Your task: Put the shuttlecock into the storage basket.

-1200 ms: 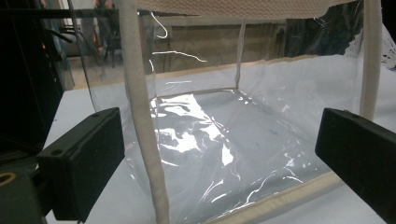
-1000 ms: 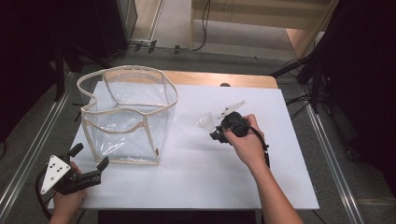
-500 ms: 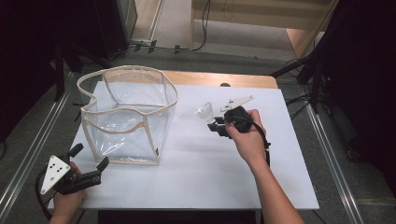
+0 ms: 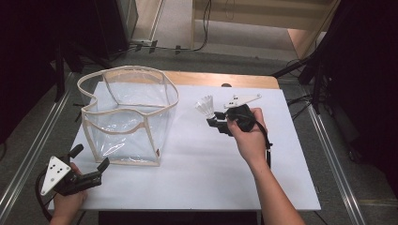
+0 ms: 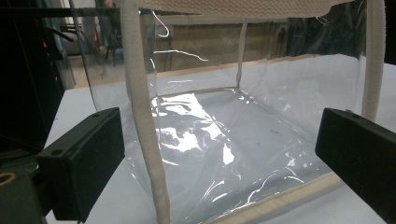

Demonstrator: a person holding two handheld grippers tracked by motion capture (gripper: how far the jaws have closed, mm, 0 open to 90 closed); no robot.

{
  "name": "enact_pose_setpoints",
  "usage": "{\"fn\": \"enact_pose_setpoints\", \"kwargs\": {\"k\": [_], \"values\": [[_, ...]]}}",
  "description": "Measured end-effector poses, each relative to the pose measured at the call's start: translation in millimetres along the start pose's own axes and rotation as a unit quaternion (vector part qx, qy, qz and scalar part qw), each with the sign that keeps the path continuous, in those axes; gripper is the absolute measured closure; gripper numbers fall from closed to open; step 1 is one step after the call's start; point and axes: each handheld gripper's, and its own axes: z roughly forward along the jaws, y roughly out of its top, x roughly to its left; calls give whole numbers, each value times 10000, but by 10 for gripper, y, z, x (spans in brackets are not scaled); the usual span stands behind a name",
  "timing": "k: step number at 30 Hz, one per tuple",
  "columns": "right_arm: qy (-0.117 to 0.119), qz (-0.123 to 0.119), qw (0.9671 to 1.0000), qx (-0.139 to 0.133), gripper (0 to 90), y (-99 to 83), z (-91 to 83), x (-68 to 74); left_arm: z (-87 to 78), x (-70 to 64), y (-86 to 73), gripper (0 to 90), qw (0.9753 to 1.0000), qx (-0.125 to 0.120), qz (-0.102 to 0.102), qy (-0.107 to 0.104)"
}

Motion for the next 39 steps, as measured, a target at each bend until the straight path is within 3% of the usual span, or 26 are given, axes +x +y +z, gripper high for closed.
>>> {"fn": "enact_pose_setpoints", "kwargs": {"k": [18, 39], "values": [[2, -70, 9972, -741, 615, 119, -92, 43, 2, 1, -1, 21, 10000, -9, -6, -15], [26, -179, 9939, -1089, 615, 295, -78, 134, 5, -2, 0, 21, 10000, -19, -11, -22]]}}
